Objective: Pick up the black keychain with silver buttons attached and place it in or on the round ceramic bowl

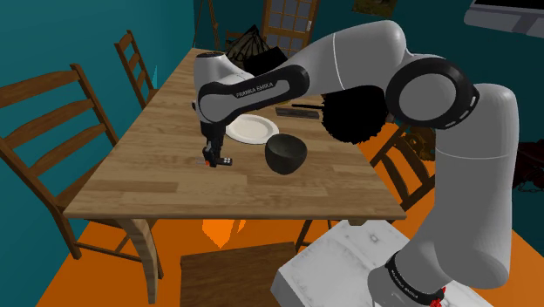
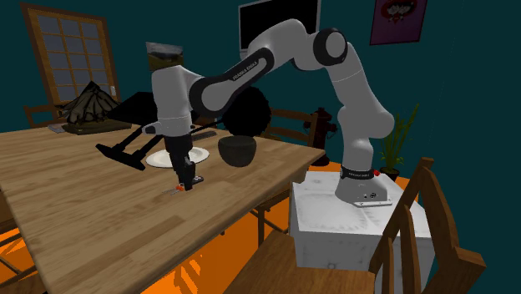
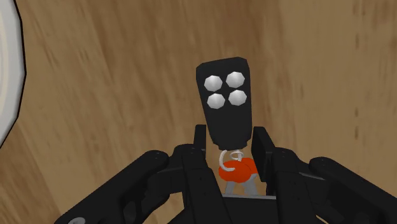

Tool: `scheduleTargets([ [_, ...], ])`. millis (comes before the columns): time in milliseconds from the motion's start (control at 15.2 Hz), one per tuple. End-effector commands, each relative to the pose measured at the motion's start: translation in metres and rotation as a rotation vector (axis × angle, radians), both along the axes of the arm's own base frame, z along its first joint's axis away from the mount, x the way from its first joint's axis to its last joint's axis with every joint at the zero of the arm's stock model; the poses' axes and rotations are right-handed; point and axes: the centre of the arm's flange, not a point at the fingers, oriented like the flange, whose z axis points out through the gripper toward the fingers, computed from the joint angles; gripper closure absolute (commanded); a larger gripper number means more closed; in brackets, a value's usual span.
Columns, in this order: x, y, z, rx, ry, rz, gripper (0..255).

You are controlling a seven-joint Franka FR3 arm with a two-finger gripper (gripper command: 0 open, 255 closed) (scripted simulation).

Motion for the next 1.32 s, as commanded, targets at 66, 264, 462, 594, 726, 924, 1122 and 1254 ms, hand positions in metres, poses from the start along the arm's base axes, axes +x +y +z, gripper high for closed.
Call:
scheduleTargets([
  [66,0.001,-0.004,0.001,-0.005,0.004,-0.005,255],
  [264,0.001,-0.004,0.017,-0.005,0.004,-0.005,255],
  [462,0.001,-0.004,0.032,-0.005,0.004,-0.005,255],
  [594,0.001,-0.004,0.043,-0.005,0.004,-0.005,255],
  [726,0.001,-0.004,0.054,-0.005,0.004,-0.005,255],
  [924,0.001,-0.004,0.069,-0.005,0.004,-0.005,255],
  [1122,0.001,-0.004,0.085,-0.005,0.004,-0.005,255],
  [1254,0.001,-0.004,0.096,-0.005,0.004,-0.005,255],
])
